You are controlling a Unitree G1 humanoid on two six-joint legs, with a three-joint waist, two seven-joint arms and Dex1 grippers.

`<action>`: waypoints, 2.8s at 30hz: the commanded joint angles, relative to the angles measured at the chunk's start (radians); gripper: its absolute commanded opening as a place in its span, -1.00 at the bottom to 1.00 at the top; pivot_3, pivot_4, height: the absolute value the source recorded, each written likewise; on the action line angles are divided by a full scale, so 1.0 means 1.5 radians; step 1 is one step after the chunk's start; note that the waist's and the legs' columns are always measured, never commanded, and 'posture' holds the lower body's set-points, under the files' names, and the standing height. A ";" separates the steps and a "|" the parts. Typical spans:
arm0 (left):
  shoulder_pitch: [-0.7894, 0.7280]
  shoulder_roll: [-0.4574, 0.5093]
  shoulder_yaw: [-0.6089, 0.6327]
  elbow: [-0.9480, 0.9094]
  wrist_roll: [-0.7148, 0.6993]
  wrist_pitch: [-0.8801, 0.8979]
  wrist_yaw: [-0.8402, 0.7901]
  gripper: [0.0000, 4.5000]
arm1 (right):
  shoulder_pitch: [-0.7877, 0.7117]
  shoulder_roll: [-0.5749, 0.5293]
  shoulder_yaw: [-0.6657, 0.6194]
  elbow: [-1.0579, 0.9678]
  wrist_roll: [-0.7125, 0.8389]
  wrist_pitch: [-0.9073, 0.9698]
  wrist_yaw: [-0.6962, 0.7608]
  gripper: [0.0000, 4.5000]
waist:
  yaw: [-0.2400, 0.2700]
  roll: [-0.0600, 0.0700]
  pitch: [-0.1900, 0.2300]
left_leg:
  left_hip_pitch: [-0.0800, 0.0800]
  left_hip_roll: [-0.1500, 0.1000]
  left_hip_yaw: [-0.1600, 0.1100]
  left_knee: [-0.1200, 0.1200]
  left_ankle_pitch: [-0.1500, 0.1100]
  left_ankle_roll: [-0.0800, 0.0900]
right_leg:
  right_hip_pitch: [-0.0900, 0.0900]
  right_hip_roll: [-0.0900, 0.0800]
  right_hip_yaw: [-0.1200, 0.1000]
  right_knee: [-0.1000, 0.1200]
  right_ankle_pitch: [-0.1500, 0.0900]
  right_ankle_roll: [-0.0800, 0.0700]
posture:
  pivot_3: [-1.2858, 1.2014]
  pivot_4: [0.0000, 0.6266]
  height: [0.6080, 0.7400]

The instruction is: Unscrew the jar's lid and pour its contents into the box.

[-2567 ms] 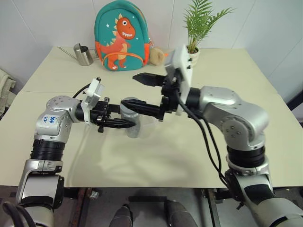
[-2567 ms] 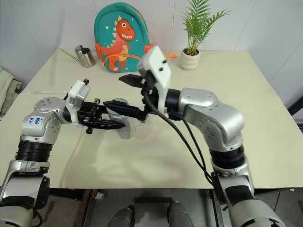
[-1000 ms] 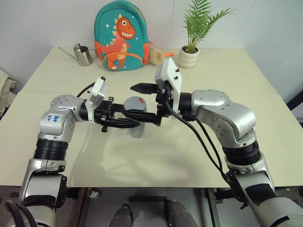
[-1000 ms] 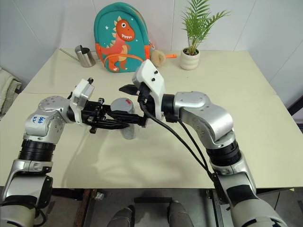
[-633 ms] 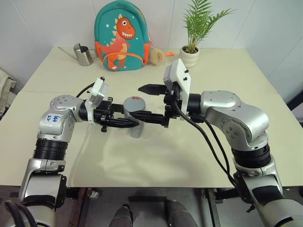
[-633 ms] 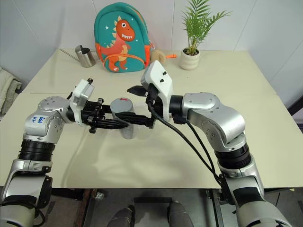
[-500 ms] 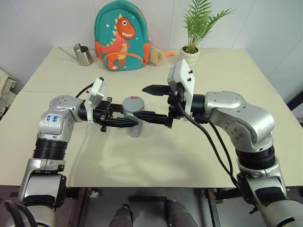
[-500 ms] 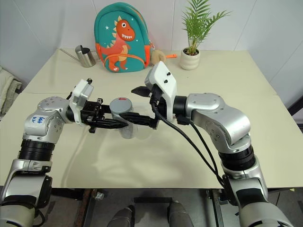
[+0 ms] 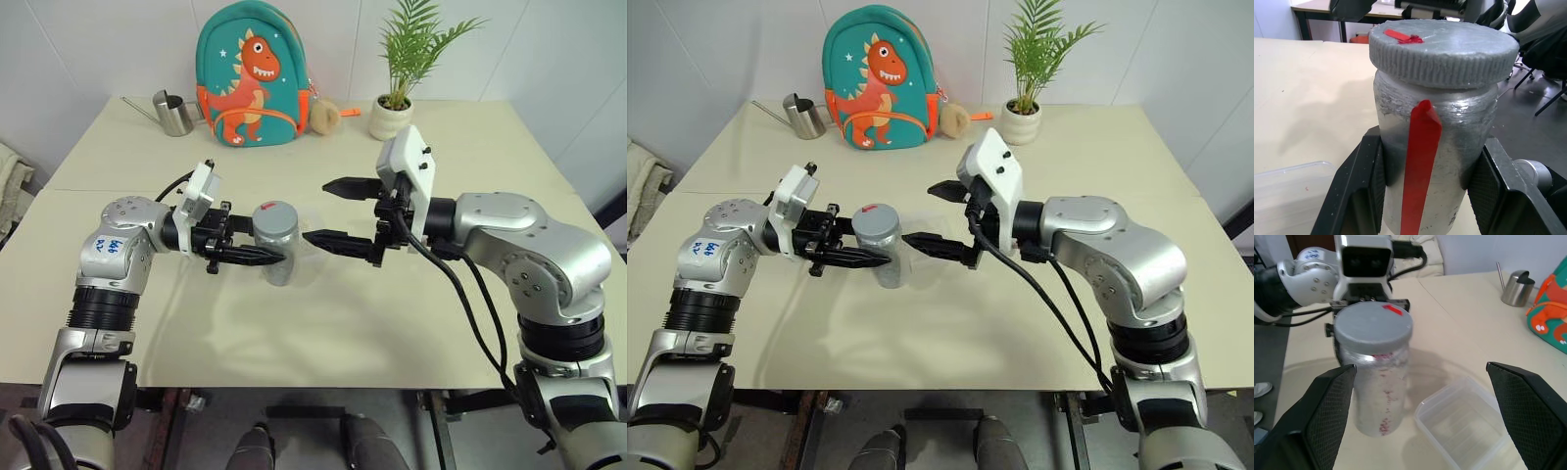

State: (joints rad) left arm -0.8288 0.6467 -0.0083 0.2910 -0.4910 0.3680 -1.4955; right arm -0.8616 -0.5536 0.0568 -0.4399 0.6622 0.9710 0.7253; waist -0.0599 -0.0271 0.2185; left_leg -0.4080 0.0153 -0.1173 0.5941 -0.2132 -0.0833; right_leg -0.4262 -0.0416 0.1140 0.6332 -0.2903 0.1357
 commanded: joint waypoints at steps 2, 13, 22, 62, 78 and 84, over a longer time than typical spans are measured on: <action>-0.018 0.006 0.010 -0.004 -0.001 -0.011 -0.005 -0.17 | -0.023 0.007 -0.025 -0.021 0.027 0.002 -0.012 0.98 | 0.001 0.000 0.000 | 0.000 0.000 0.000 0.000 0.000 0.000 | 0.000 0.000 0.000 0.000 0.000 0.000 | 0.03 -0.52 1.00; -0.029 -0.012 0.006 0.006 0.003 -0.029 -0.005 -0.17 | -0.079 0.116 -0.001 0.056 0.041 -0.029 -0.020 0.98 | 0.000 0.000 0.000 | 0.000 0.000 0.000 0.000 0.000 0.000 | 0.000 0.000 0.000 0.000 0.000 0.000 | 0.03 -0.52 1.00; -0.026 -0.015 0.008 -0.005 -0.005 -0.024 -0.003 -0.17 | -0.087 0.153 0.041 0.117 0.016 -0.079 0.025 0.98 | 0.000 0.000 0.000 | 0.000 0.000 0.000 0.000 0.000 0.000 | 0.000 0.000 0.000 0.001 0.000 0.000 | 0.03 -0.52 1.00; -0.012 -0.015 0.014 -0.034 -0.010 -0.003 0.004 -0.17 | -0.109 0.202 0.075 0.242 -0.083 -0.180 0.089 0.98 | -0.002 0.000 0.000 | 0.000 0.000 0.000 0.000 0.000 0.000 | -0.001 0.000 0.000 0.003 0.000 0.000 | 0.03 -0.52 1.00; -0.008 -0.014 0.013 -0.035 -0.009 -0.002 0.008 -0.17 | -0.082 0.139 0.052 0.185 -0.060 -0.142 0.090 0.98 | -0.002 0.000 0.000 | 0.000 0.000 0.000 0.000 0.000 0.000 | -0.001 0.000 0.000 0.003 0.000 0.000 | 0.03 -0.52 1.00; -0.009 -0.014 0.012 -0.035 -0.008 -0.003 0.007 -0.17 | -0.073 0.122 0.051 0.159 -0.052 -0.129 0.089 0.98 | -0.002 0.000 0.000 | 0.000 0.000 0.000 0.000 0.000 0.000 | -0.001 0.000 0.000 0.003 0.000 0.000 | 0.03 -0.52 1.00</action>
State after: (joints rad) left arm -0.8434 0.6195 -0.0037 0.2781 -0.4853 0.3687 -1.4773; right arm -0.9683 -0.3604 0.1633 -0.1581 0.5707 0.7758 0.8615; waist -0.0624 -0.0271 0.2185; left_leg -0.4074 0.0154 -0.1176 0.5948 -0.2128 -0.0834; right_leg -0.4272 -0.0412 0.1140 0.6373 -0.2908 0.1352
